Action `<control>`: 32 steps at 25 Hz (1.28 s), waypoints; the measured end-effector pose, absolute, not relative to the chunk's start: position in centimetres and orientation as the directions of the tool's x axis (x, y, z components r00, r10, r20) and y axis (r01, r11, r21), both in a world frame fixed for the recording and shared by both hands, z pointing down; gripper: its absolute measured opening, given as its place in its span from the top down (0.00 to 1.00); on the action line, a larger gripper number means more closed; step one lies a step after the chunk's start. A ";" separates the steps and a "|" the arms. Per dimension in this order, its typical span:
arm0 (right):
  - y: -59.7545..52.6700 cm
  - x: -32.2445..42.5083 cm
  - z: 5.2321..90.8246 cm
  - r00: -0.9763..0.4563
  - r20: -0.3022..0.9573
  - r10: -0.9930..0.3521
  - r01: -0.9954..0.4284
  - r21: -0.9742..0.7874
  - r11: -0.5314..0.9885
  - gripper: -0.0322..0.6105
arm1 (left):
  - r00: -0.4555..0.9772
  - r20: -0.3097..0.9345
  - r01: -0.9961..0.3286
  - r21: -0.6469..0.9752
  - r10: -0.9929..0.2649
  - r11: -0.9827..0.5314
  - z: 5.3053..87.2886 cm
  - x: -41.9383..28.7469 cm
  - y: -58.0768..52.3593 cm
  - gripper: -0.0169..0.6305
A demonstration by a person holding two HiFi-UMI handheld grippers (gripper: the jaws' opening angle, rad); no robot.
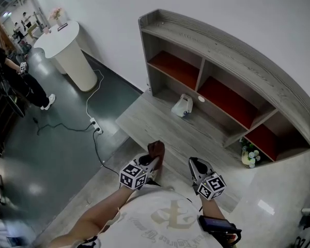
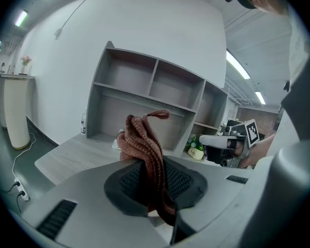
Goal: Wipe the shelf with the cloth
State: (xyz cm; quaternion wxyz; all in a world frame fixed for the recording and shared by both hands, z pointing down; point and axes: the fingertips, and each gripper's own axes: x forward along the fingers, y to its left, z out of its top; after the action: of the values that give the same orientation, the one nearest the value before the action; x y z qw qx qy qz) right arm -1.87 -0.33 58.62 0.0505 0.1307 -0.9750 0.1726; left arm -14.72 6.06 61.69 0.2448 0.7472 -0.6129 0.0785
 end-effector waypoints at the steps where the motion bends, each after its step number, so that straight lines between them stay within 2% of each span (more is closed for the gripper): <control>1: -0.7 -2.1 58.5 -0.959 0.142 -0.244 -0.278 -0.320 0.905 0.94 | 0.247 0.415 -0.952 0.275 -0.876 -0.138 61.7 -14.9 5.5 0.85; 16: -7.2 -5.8 57.1 -0.910 0.155 -0.385 -0.415 -0.283 0.865 0.94 | 0.389 0.376 -0.917 0.242 -0.841 -0.316 59.2 -18.9 -4.5 0.85; 23: -9.1 -7.3 56.6 -0.871 0.167 -0.461 -0.490 -0.270 0.829 0.94 | 0.453 0.312 -0.880 0.308 -0.835 -0.362 56.2 -21.8 -8.8 0.86; 32: -10.5 -9.7 55.9 -0.828 0.171 -0.534 -0.561 -0.246 0.791 0.94 | 0.540 0.261 -0.832 0.311 -0.800 -0.460 52.0 -24.0 -14.0 0.86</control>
State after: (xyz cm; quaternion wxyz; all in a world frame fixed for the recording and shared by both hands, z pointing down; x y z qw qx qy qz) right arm -9.75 -10.54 55.93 0.0461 0.2895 -0.9451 0.1443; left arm -24.02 -14.03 51.96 0.2039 0.8536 -0.4778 0.0389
